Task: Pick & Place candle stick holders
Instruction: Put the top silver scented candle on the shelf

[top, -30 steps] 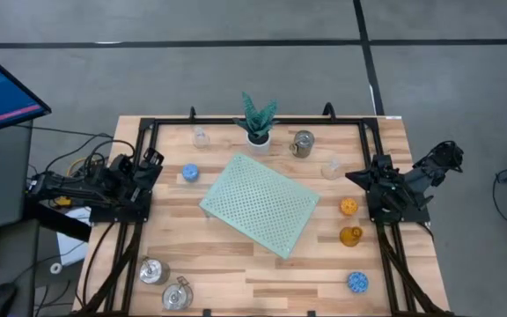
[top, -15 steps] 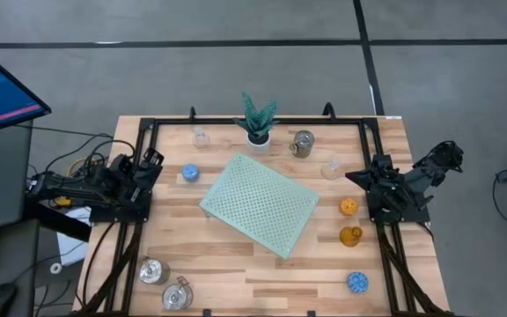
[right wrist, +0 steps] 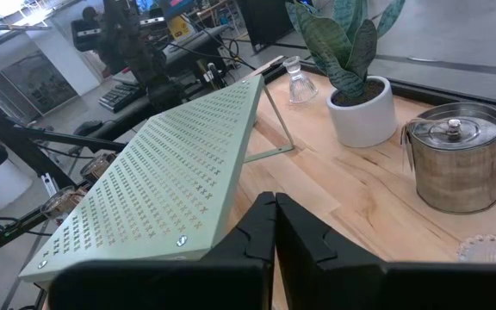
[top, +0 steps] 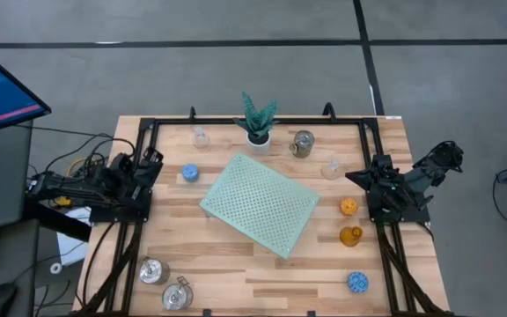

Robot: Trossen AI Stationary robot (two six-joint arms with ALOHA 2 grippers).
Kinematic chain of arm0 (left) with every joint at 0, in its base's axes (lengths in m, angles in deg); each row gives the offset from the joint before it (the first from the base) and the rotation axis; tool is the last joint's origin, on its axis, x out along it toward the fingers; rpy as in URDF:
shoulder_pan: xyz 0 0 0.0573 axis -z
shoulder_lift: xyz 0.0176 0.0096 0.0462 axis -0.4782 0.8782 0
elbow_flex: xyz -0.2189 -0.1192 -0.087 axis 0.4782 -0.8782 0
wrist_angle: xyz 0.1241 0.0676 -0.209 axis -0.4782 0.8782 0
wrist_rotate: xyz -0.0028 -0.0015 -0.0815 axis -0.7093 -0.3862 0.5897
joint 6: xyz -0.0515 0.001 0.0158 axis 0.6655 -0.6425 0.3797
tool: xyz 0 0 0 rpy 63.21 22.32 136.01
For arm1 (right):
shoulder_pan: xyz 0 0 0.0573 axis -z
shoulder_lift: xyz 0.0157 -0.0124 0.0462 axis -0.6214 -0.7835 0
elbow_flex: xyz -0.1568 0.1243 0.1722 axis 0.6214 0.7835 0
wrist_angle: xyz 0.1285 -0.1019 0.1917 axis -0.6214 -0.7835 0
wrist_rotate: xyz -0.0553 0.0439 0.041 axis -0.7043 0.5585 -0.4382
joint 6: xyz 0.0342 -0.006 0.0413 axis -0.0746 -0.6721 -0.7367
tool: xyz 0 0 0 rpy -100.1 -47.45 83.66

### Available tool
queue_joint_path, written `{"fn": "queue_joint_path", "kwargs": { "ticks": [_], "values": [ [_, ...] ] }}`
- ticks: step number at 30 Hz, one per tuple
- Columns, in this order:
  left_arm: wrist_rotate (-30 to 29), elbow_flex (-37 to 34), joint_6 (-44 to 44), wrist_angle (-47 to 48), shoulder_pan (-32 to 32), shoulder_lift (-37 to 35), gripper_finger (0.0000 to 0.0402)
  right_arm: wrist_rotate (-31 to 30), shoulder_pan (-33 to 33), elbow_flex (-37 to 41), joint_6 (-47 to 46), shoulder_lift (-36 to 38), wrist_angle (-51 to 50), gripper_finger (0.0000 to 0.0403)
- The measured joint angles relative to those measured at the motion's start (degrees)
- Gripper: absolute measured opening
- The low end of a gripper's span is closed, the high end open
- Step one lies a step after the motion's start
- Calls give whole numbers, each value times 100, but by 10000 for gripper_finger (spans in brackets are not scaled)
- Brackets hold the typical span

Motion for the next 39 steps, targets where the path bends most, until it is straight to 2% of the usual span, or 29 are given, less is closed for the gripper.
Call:
{"fn": "queue_joint_path", "kwargs": {
  "ticks": [29, 36, 39],
  "values": [
    [-3, -1, 104, -25, 2, 0, 8, -3, 0, -2, 0, 0, 0, 0],
    [-377, -1, 137, -572, 1, -2, 8, -15, 0, -1, 0, 1, 0, 0],
    [-544, 57, 440, -572, 0, 40, 8, -17, 0, -1, 0, 0, 0, 0]
  ]
}}
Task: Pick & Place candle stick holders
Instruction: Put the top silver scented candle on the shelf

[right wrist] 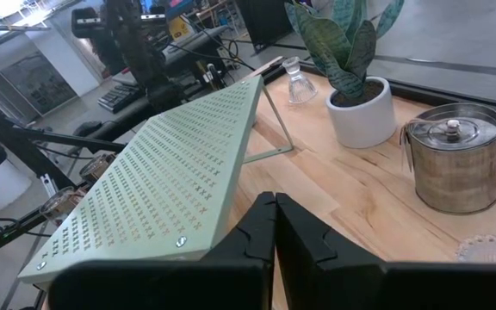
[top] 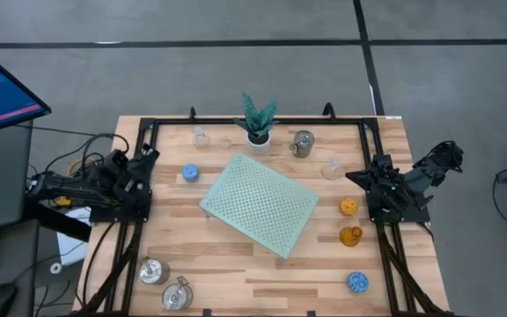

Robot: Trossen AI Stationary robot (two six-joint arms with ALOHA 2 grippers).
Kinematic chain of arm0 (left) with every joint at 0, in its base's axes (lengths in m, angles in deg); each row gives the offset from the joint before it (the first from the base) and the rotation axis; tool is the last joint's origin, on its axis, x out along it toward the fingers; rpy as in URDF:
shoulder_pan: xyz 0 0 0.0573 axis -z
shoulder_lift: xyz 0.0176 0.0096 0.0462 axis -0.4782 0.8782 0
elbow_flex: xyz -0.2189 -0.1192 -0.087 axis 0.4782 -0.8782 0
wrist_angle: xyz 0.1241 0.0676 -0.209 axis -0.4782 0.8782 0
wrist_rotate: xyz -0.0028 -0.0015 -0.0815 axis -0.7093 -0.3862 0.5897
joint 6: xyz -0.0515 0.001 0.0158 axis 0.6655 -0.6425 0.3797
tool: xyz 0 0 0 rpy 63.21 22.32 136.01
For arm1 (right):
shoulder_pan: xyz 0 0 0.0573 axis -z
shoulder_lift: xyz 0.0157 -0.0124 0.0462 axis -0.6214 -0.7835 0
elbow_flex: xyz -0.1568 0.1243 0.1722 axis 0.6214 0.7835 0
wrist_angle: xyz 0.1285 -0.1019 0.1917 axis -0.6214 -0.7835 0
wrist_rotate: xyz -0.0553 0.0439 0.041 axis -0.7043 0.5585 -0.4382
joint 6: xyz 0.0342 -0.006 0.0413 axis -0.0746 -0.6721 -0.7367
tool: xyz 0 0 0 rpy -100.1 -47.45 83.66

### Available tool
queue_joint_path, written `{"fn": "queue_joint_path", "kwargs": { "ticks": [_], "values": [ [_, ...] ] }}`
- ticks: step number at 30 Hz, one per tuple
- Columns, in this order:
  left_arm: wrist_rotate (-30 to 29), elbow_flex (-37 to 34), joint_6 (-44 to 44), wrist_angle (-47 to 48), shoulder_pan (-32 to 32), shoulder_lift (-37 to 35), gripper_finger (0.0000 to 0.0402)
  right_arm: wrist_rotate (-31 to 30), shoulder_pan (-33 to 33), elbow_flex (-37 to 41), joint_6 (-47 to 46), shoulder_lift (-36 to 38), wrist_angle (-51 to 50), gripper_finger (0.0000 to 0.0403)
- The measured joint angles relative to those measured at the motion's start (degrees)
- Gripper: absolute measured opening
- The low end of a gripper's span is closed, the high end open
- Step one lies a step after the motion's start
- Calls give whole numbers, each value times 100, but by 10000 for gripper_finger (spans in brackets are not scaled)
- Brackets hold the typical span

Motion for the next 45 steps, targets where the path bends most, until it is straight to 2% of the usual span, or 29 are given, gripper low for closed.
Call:
{"fn": "queue_joint_path", "kwargs": {
  "ticks": [3, 10, 13, 17, 21, 26, 30, 37, 41, 45],
  "values": [
    [-74, 143, 183, 3, 1, 244, 8, 0, 1, 1, 0, 0, 2, 0],
    [-111, 662, 693, 41, 2, 1421, 8, -24, 0, 0, 0, 1, 9, 0],
    [-67, 753, 953, 55, 2, 1718, 8, -24, 0, 1, 0, 1, 102, 0],
    [-66, 753, 942, 89, 2, 1623, 8, -24, -1, 0, 1, 0, 339, 0],
    [-34, 754, 683, 101, 0, 1226, 8, -45, 3, 1, 16, 1, 458, 0],
    [-76, 777, 466, 372, 0, 768, 8, -391, 3, 1, 34, 2, 555, 9],
    [-106, 763, 455, 929, 0, 491, 8, -508, 3, 1, 873, 0, 1234, 52],
    [-106, 762, 453, 1523, 0, -181, 8, -1100, 3, -88, 3094, -198, 3084, 170],
    [-106, 759, 453, 2108, 0, -703, 8, -1630, 3, -440, 3978, -586, 3480, 239],
    [-106, 760, 454, 2553, 0, -1107, 8, -2277, 3, -973, 4552, -1181, 3480, 281]
  ]
}}
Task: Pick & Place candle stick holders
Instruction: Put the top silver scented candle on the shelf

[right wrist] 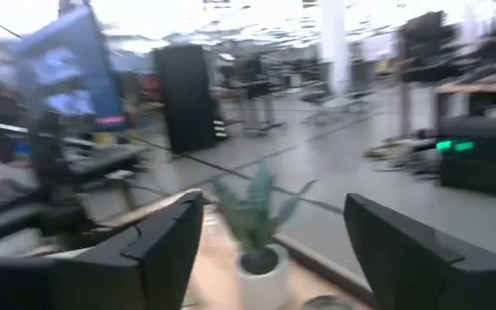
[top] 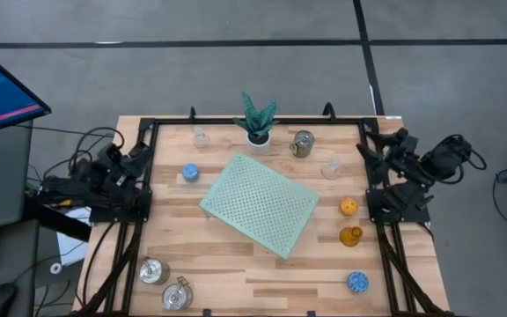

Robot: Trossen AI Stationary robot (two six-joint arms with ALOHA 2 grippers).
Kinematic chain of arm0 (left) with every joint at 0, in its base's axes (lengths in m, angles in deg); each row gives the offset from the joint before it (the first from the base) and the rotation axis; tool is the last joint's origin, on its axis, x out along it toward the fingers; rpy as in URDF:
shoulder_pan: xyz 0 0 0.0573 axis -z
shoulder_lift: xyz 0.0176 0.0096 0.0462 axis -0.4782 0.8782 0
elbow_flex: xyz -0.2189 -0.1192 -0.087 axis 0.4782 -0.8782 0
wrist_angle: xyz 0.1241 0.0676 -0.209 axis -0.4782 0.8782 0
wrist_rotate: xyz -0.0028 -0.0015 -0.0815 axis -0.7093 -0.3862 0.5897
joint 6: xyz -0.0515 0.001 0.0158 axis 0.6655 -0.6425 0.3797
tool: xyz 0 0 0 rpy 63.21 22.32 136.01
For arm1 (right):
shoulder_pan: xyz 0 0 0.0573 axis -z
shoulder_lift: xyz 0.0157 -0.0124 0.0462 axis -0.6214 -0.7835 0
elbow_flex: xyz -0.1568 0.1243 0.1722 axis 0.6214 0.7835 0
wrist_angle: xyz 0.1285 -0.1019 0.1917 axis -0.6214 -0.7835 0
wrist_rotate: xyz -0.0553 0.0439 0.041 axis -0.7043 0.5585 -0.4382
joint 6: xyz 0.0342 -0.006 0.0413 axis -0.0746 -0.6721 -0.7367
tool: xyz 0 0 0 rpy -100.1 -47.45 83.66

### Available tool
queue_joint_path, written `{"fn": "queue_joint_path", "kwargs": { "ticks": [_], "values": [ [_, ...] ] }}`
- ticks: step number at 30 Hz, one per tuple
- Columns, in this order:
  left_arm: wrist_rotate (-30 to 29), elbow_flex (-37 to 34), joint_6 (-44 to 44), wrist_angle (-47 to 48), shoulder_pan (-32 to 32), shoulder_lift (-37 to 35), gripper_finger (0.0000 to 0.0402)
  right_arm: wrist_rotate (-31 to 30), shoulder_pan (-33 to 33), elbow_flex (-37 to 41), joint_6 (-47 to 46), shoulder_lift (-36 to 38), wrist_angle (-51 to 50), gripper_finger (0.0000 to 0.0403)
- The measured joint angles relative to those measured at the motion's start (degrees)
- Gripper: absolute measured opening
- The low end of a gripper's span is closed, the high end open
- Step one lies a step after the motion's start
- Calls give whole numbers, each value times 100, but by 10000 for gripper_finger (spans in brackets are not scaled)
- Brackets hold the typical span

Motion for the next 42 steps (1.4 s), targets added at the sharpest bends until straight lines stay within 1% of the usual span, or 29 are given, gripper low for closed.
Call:
{"fn": "queue_joint_path", "kwargs": {
  "ticks": [7, 11, 14, 16, 19, 25, 27, 29, 33, 35, 37, 39, 41, 42],
  "values": [
    [61, -1, 1, 124, 0, 28, 8, -500, 46, -1078, 978, -1019, -16, 320],
    [42, -1, -127, 115, 2, 42, 15, -732, 298, -1622, 1376, -1553, -2, 353],
    [-213, -1, -283, 93, 2, 48, 25, -962, 637, -1960, 1504, -1942, -11, 379],
    [-363, -1, -251, 48, 2, 44, 30, -926, 916, -2171, 1509, -2178, 0, 390],
    [-373, -1, -226, 39, 2, 44, 33, -756, 1332, -2448, 1509, -2512, -2, 397],
    [-367, -1, -220, 56, 2, 49, 31, -122, 2175, -2817, 1375, -3144, -65, 392],
    [-366, -1, -217, 56, 2, 49, 31, 224, 2491, -2928, 1125, -3352, -212, 388],
    [-365, -1, -215, 63, 2, 49, 31, 768, 2852, -3081, 641, -3551, -626, 385],
    [-365, -1, -215, 58, 2, 49, 30, 2322, 3749, -3442, -803, -4074, -2083, 383],
    [-365, -1, -215, 61, 2, 49, 30, 3178, 4208, -3575, -1295, -4403, -2819, 383],
    [-365, -1, -215, 60, 2, 49, 30, 3927, 4623, -3711, -1537, -4741, -3315, 383],
    [-365, -1, -215, 58, 2, 49, 30, 4494, 4931, -3862, -1696, -5042, -3669, 383],
    [-365, -1, -213, 60, 2, 49, 30, 4875, 5155, -4014, -1787, -5348, -3928, 383],
    [-365, -1, -213, 62, 2, 49, 30, 4929, 5247, -4095, -1864, -5489, -4115, 383]
  ]
}}
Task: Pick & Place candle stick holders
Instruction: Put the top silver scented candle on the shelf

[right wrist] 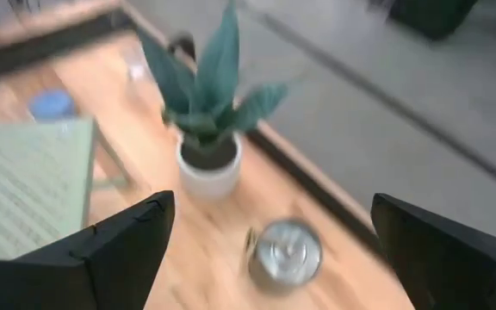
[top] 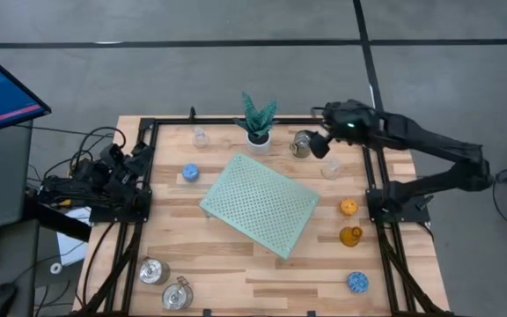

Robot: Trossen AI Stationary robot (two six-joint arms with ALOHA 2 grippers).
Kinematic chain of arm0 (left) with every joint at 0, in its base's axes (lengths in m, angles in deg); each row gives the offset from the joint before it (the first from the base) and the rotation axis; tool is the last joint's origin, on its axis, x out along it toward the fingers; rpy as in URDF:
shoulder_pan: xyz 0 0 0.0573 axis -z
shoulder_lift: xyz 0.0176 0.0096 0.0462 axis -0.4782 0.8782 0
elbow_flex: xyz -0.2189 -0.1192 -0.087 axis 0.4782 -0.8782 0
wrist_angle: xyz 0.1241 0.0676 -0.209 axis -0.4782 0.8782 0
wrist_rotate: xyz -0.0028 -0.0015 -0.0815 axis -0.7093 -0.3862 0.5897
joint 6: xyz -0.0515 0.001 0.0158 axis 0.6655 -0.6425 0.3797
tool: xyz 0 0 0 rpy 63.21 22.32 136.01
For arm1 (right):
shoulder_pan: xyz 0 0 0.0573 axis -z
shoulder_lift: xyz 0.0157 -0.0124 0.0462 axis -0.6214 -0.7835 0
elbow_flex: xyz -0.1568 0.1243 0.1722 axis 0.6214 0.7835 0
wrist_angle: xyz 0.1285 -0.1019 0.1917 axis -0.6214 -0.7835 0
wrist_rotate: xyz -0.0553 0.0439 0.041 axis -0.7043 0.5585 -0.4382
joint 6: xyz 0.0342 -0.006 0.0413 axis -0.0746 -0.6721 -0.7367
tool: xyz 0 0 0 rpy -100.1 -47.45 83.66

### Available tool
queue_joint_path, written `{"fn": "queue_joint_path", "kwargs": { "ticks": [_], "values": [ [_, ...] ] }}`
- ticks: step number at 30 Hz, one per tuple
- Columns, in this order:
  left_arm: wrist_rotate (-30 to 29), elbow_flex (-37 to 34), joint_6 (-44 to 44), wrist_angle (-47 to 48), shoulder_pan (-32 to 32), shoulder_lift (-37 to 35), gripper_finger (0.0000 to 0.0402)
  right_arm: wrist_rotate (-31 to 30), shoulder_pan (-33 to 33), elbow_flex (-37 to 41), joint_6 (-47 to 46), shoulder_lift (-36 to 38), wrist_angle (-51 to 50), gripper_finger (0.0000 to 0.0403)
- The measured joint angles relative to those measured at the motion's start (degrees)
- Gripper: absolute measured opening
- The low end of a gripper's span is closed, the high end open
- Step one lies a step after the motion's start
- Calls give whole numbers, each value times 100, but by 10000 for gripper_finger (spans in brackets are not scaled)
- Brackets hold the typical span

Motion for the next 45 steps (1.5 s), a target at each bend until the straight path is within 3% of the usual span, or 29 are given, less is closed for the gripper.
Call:
{"fn": "queue_joint_path", "kwargs": {
  "ticks": [5, 13, 19, 45],
  "values": [
    [0, 0, 0, -2, -1, 0, 30, 137, 491, -362, -468, -563, -833, 383],
    [0, 0, 0, -2, 0, 0, 30, 1999, 1276, -453, -1079, -1514, -1240, 383],
    [0, 0, 0, -2, 0, 0, 30, 2894, 1684, -453, -950, -1973, -1226, 383],
    [2, 0, 2, -2, 0, 0, 30, 2876, 2223, -455, 17, -1850, -815, 400]
  ]
}}
